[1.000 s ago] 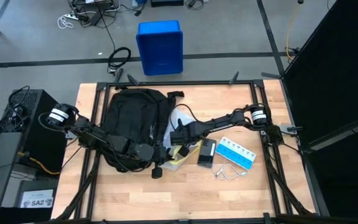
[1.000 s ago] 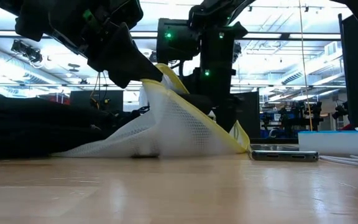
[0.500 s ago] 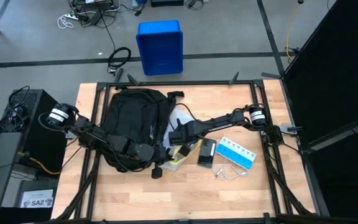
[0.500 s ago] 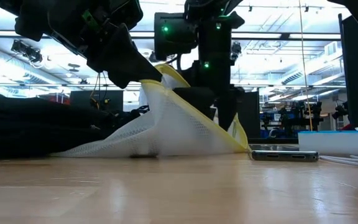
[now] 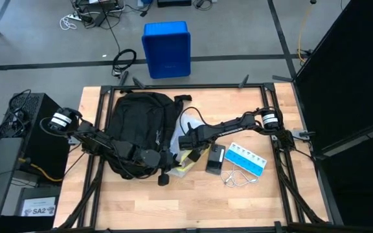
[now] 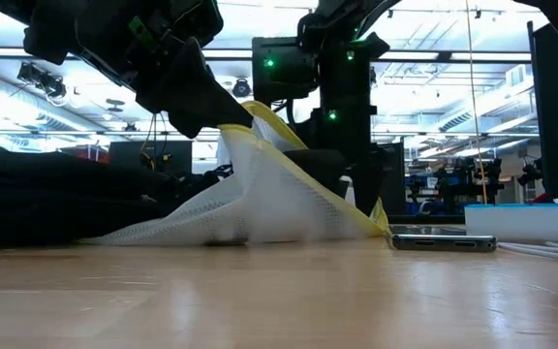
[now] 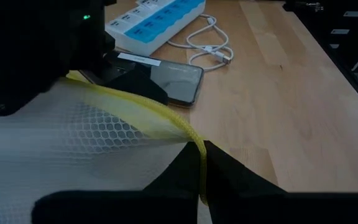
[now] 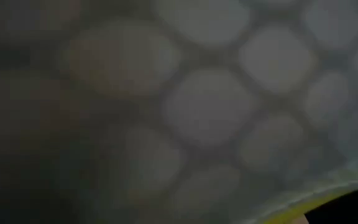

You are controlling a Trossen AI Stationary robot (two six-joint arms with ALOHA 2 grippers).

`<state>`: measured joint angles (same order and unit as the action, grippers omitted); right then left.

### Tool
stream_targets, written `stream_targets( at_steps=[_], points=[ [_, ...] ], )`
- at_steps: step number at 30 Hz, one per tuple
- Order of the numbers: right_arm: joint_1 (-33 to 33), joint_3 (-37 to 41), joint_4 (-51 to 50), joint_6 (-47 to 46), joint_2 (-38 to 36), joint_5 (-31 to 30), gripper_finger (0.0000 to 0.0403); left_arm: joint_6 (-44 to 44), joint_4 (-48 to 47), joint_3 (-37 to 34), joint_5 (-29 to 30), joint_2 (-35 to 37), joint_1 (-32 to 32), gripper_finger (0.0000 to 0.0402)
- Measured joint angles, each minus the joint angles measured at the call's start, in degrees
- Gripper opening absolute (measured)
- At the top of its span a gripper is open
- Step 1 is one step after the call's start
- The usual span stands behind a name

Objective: Unpack backpack
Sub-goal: Remove the deck of cards from the zip lock bag

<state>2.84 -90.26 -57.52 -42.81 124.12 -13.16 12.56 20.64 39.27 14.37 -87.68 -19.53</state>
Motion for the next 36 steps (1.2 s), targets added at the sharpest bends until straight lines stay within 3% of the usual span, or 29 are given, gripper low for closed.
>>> stream_targets(
  at_steps=[7, 16, 24, 36],
  points=[
    [-2.0, 0.0, 1.0, 0.2, 0.2, 2.1, 0.0360, 0.1, 0.0, 0.0, 0.1, 0.0, 0.0, 0.0000],
    [-4.4, 1.6, 3.3, 2.4, 0.1, 9.1, 0.0278, 0.1, 0.0, 0.0, 0.1, 0.0, 0.0, 0.0000],
    [-4.1, -0.5, 0.6, 3.5, 0.3, 8.2, 0.0278, 0.0, -0.1, 0.0, 0.0, 0.0, 0.0, 0.0000],
    [0.0, -10.3, -10.9, 4.2, 0.9, 3.3, 0.0277, 0.0, -0.8, 0.0, -0.1, 0.0, 0.0, 0.0000]
  ],
)
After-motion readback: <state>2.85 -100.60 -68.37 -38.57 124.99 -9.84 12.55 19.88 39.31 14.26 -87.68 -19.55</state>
